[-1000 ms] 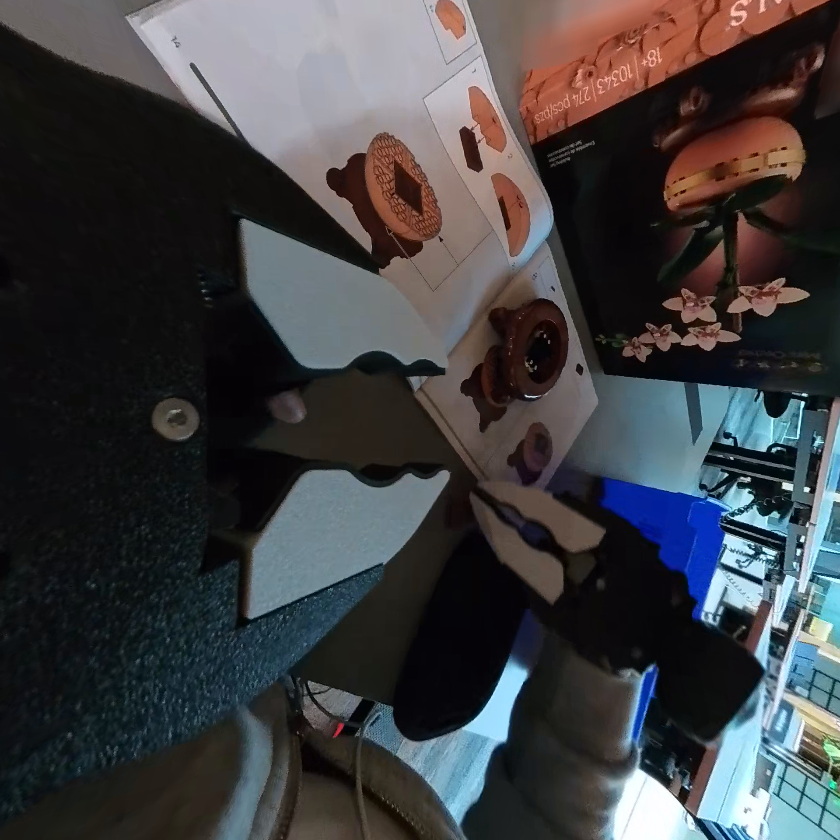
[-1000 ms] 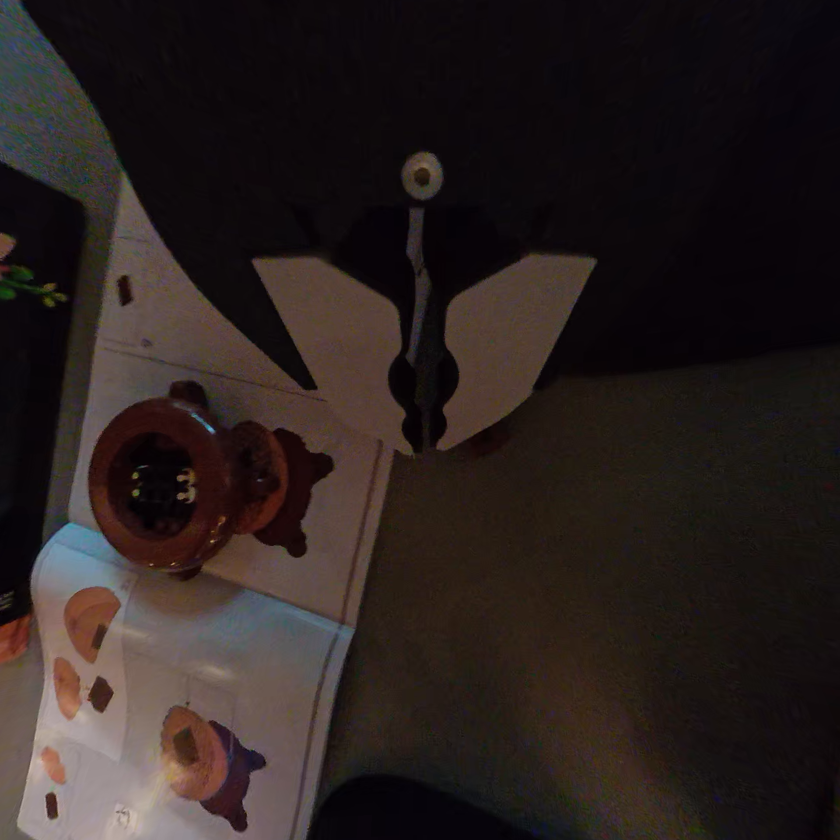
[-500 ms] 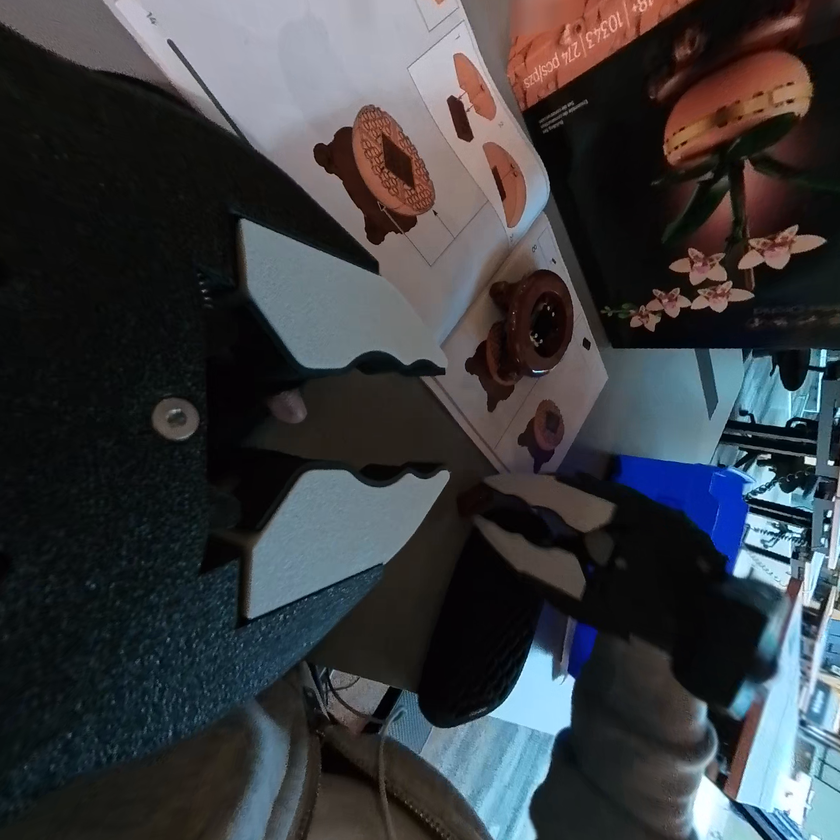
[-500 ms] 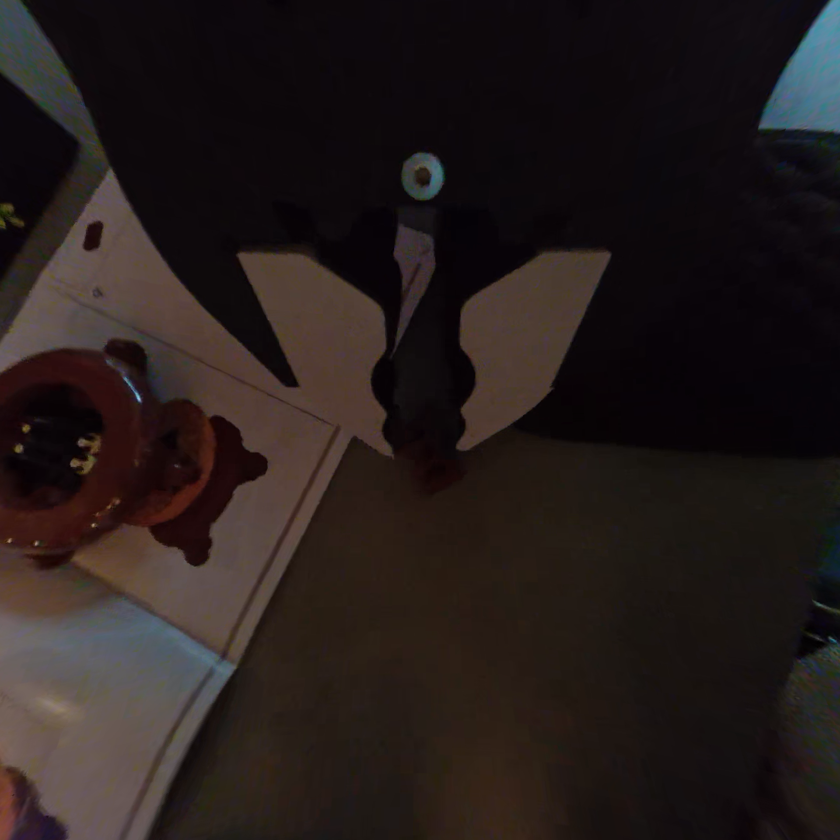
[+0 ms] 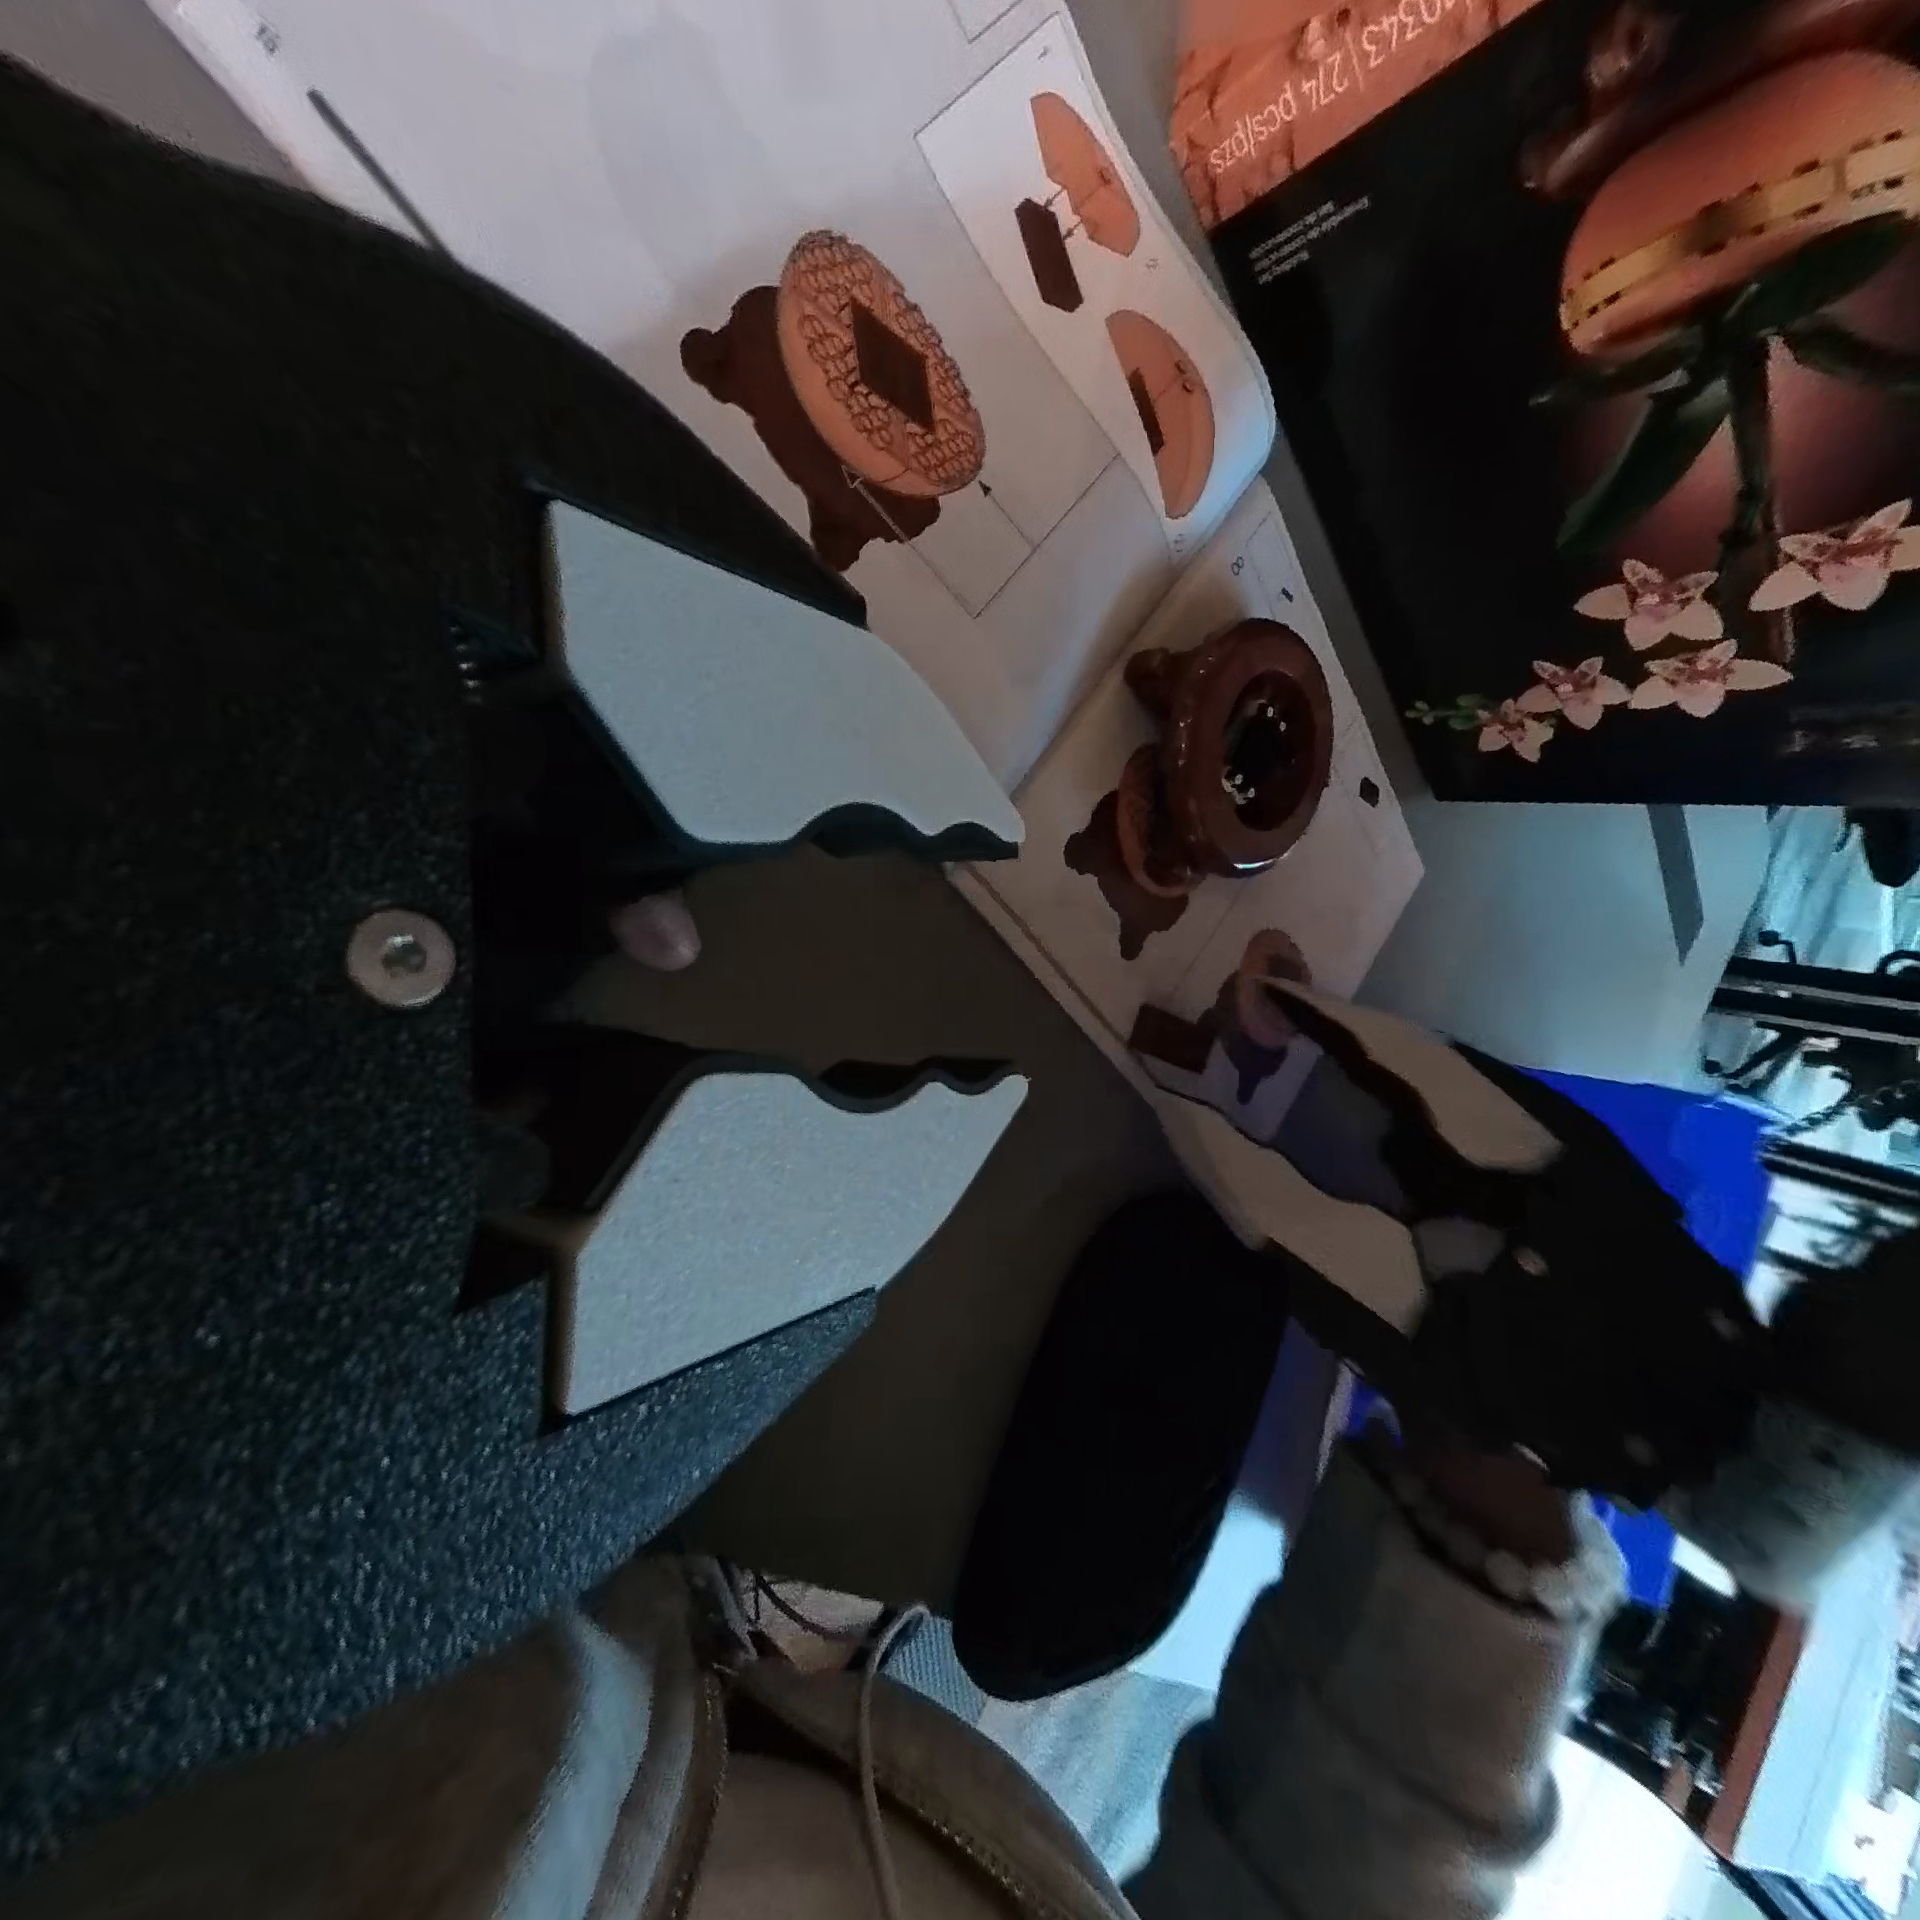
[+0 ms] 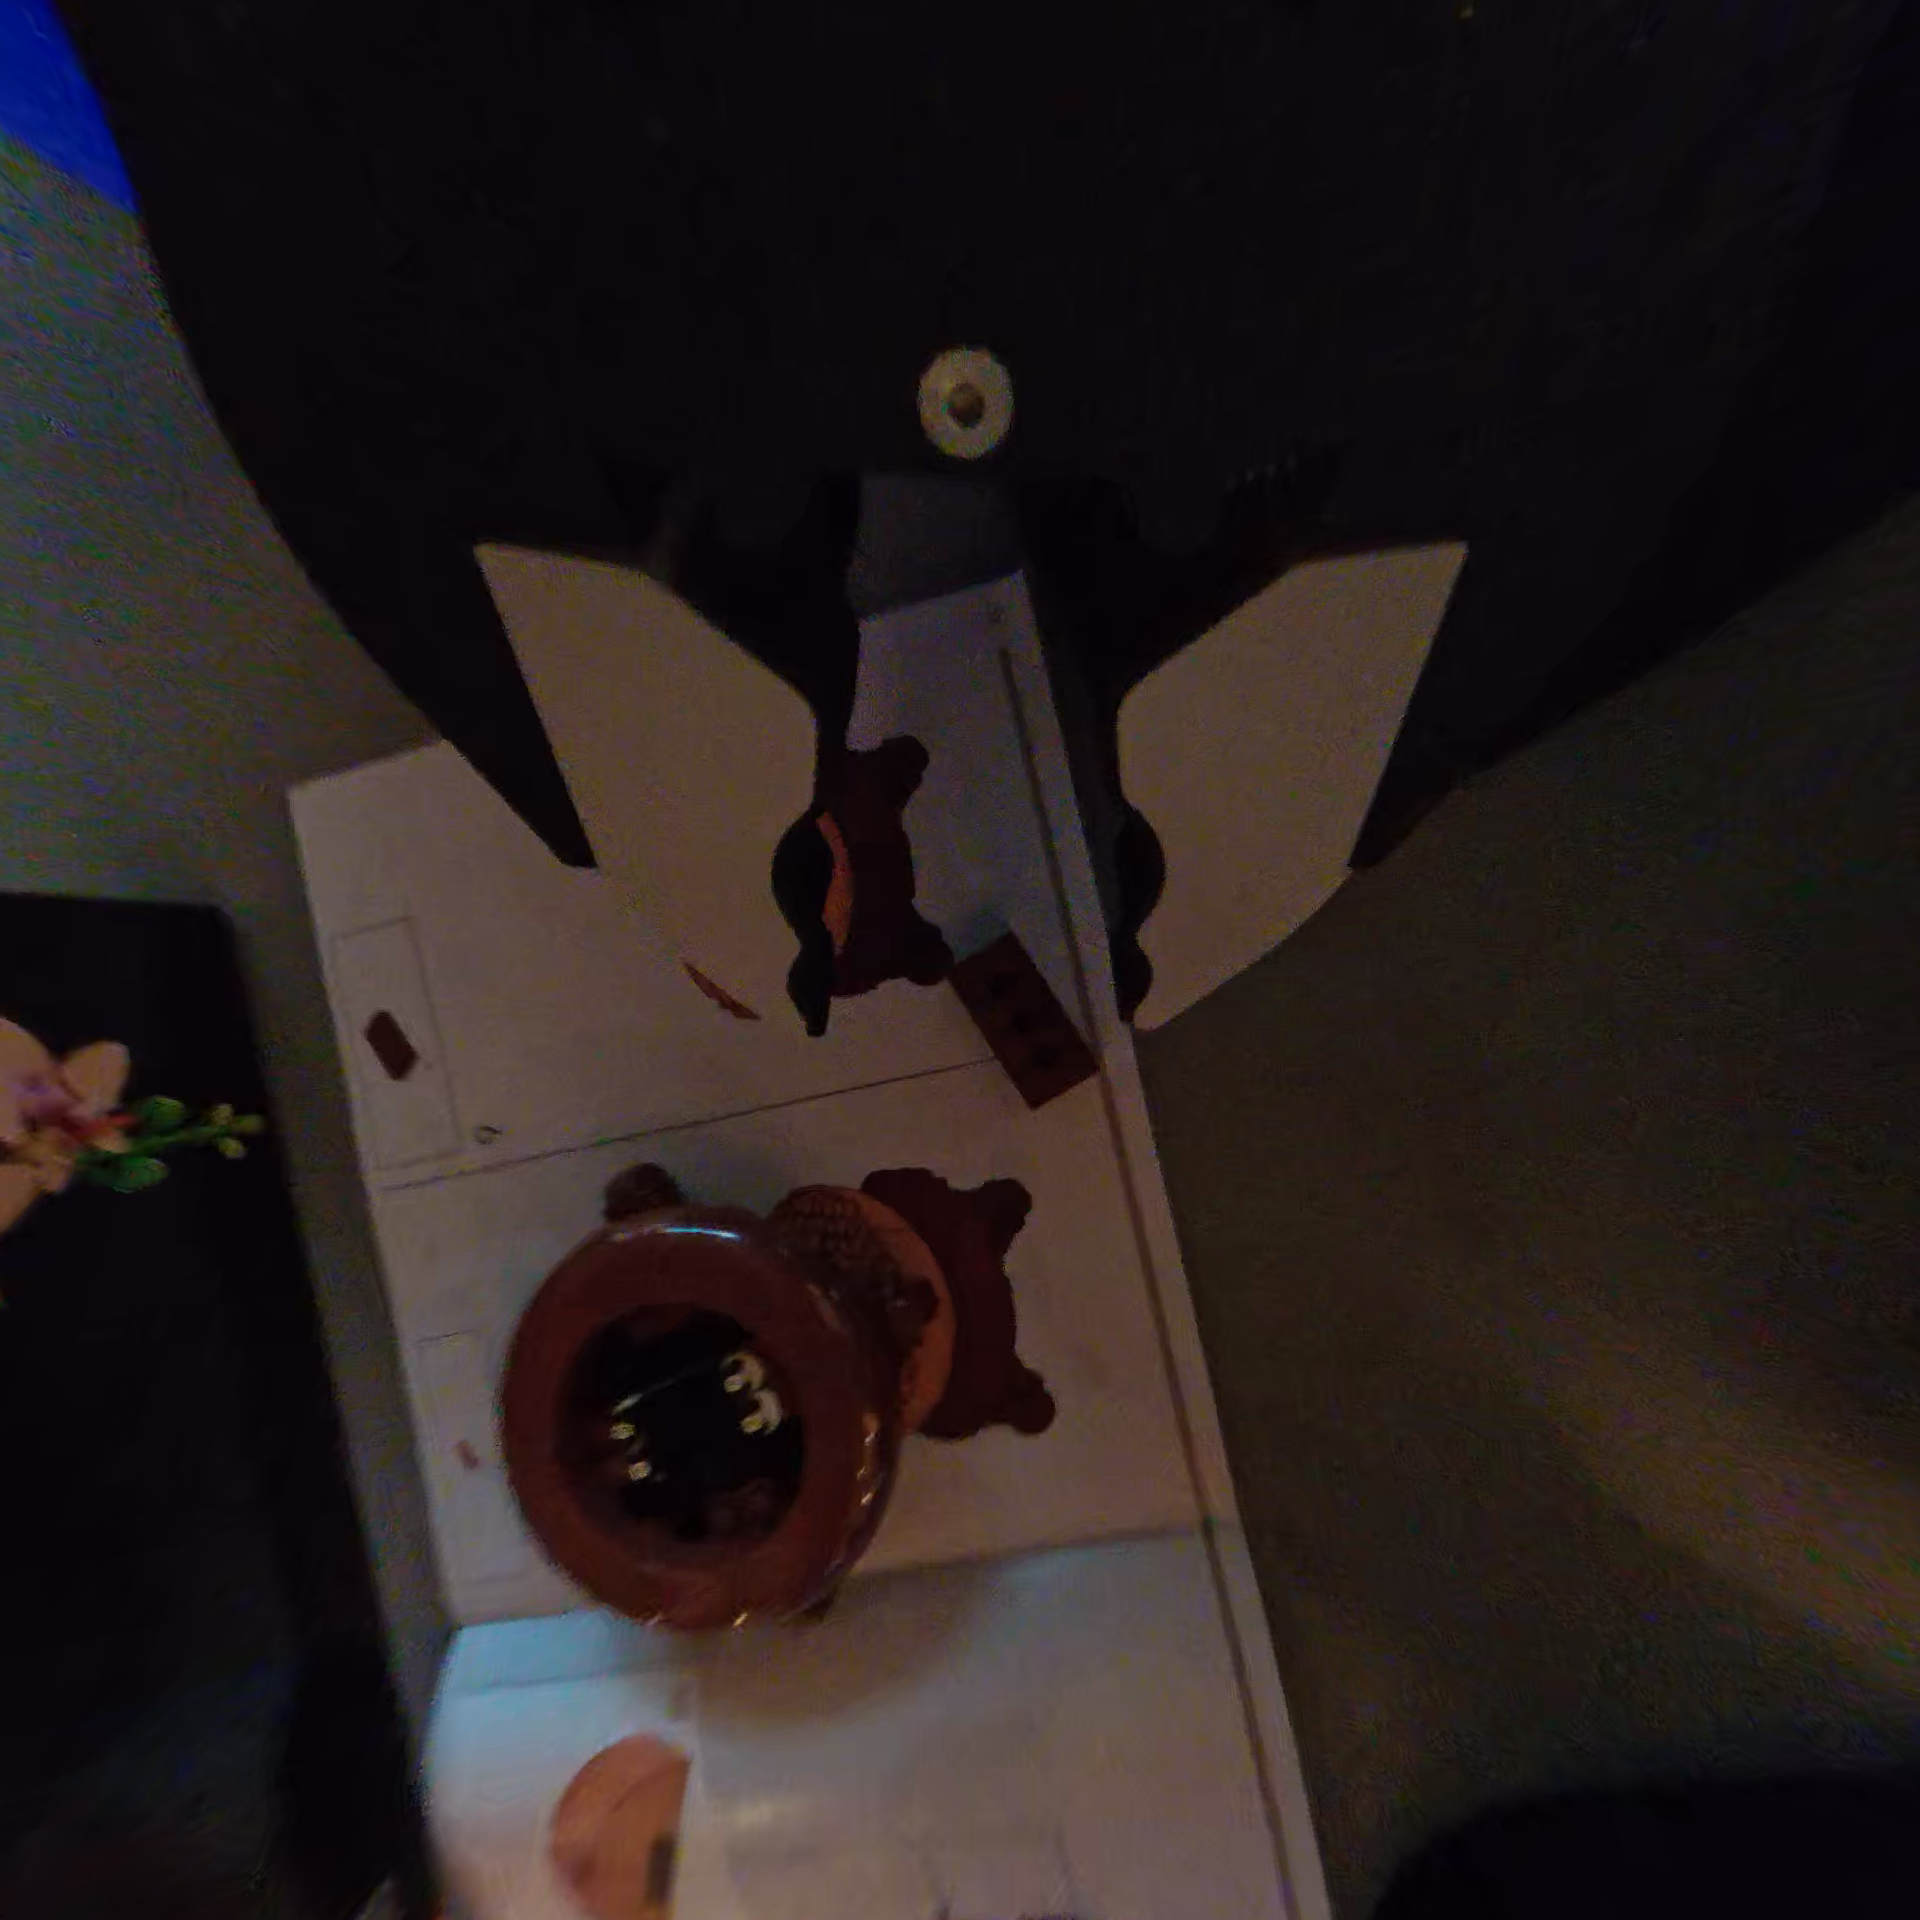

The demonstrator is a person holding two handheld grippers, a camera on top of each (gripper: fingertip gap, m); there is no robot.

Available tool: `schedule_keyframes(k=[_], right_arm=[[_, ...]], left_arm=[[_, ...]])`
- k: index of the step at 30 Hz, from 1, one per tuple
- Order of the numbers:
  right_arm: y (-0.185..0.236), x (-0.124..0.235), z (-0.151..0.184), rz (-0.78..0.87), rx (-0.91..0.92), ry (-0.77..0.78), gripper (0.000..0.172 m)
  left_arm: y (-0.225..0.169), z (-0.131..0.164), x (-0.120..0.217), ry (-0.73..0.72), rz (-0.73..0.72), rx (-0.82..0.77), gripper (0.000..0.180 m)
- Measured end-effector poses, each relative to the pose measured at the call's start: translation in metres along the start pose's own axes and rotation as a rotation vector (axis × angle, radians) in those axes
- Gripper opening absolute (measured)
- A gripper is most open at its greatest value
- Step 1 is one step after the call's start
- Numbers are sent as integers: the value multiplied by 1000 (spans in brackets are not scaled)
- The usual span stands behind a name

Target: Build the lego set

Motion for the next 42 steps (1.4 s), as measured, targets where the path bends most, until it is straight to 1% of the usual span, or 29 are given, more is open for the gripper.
schedule_keyframes(k=[2, 3, 5, 7, 9, 10, 12, 14, 16, 18, 19, 21, 23, 25, 26, 27, 28, 29, 31, 33, 34, 36, 37, 42], right_arm=[[-2, 26, -7, 41, -54, -116, 47], [-4, 47, -11, 74, -83, -198, 45], [-16, 102, -10, 188, -142, -338, 40], [-30, 162, 8, 326, -200, -393, 35], [-42, 213, 39, 456, -244, -349, 36], [-47, 232, 59, 505, -259, -286, 36], [-54, 254, 101, 514, -301, -135, 45], [-62, 266, 132, 481, -339, -60, 45], [-75, 270, 156, 456, -317, -14, 34], [-89, 266, 176, 401, -264, 46, 24], [-95, 260, 184, 342, -227, 81, 23], [-108, 246, 203, 234, -135, 206, 20], [-116, 229, 222, 93, -46, 346, 18], [-115, 211, 238, -100, 41, 482, 18], [-119, 201, 243, -146, 73, 533, 15], [-119, 191, 250, -199, 65, 598, 16], [-117, 184, 257, -257, 5, 668, 22], [-116, 177, 263, -276, -80, 740, 26], [-125, 170, 274, -200, -182, 835, 19], [-134, 160, 277, -99, -215, 802, 9], [-134, 156, 277, -78, -254, 788, 8], [-128, 151, 277, -81, -331, 785, 8], [-126, 149, 278, -80, -367, 784, 12], [-124, 148, 284, -57, -574, 776, 16]], left_arm=[[4, 1, -3, 18, -21, -2, 36], [7, 2, -4, 22, -38, -3, 36], [11, 5, -5, 27, -64, 3, 36], [13, 7, -6, 26, -73, 14, 36], [15, 7, -6, 23, -66, 34, 36], [16, 7, -6, 22, -53, 47, 39], [17, 8, -5, 18, -31, 80, 47], [18, 7, -5, 15, -21, 97, 52], [17, 8, -6, 25, -20, 85, 52], [15, 12, -8, 49, -27, 54, 49], [14, 14, -9, 66, -33, 41, 48], [15, 18, -13, 101, -50, 33, 46], [17, 20, -15, 125, -66, 42, 45], [20, 22, -16, 139, -85, 52, 45], [21, 22, -17, 146, -95, 55, 44], [22, 23, -18, 154, -105, 59, 43], [24, 24, -18, 162, -114, 64, 42], [24, 25, -19, 168, -121, 66, 42], [25, 25, -19, 166, -131, 60, 41], [24, 24, -18, 155, -132, 55, 40], [24, 24, -18, 151, -127, 59, 40], [24, 23, -17, 148, -109, 77, 40], [24, 23, -17, 147, -98, 88, 40], [24, 20, -15, 127, -61, 127, 40]])
Point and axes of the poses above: each gripper's, where its closed fingertips meet, x back along the fingers, z out of its underside, y = z × x across the jaws, the point moved 2 cm from there along x, back along the fingers, and after that the axes turned 10 degrees about x, right-handed, at the moved point
